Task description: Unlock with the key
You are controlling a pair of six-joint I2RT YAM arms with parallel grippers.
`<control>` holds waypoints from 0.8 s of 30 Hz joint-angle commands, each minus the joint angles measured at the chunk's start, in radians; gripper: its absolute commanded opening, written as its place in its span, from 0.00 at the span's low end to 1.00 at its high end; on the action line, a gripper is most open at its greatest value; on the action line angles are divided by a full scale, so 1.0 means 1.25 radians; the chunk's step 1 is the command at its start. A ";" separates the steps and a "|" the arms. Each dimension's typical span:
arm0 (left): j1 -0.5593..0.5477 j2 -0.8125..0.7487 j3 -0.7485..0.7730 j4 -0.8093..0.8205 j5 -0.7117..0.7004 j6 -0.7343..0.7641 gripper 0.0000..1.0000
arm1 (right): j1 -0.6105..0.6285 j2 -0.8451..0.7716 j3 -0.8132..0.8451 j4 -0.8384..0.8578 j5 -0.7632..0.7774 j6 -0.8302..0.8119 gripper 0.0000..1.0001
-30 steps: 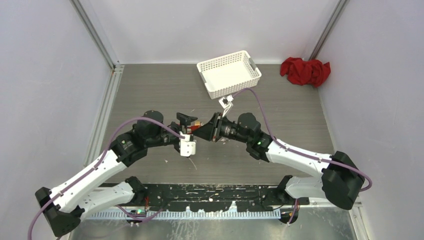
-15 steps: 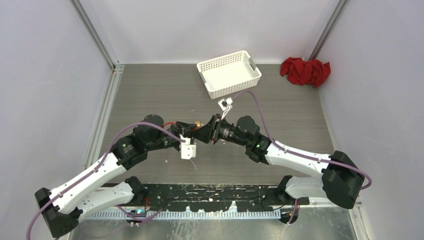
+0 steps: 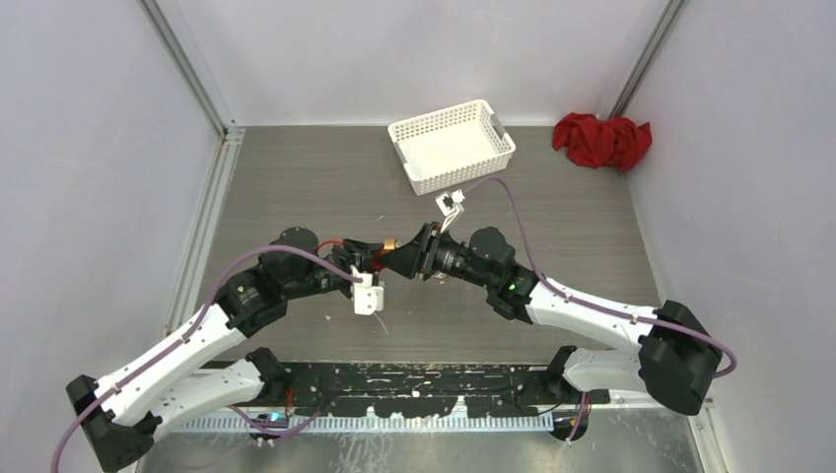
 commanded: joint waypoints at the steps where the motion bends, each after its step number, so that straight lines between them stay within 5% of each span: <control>1: 0.002 -0.007 0.022 0.037 0.007 0.004 0.00 | -0.001 -0.001 0.043 -0.001 -0.011 -0.006 0.42; 5: 0.002 0.009 0.041 -0.014 0.022 0.010 0.10 | -0.002 0.007 0.076 -0.038 -0.013 -0.020 0.20; 8: 0.002 0.021 0.055 -0.030 0.014 -0.008 0.40 | -0.001 0.000 0.079 -0.043 -0.016 -0.024 0.06; 12: 0.002 0.024 0.060 -0.050 0.002 -0.003 0.47 | -0.002 -0.020 0.079 -0.084 -0.002 -0.044 0.01; 20: 0.001 0.020 0.038 -0.015 0.000 0.009 0.34 | -0.003 -0.032 0.058 -0.082 0.005 -0.041 0.01; 24: 0.002 0.029 0.043 -0.014 -0.004 0.007 0.05 | -0.003 -0.027 0.064 -0.090 -0.001 -0.042 0.06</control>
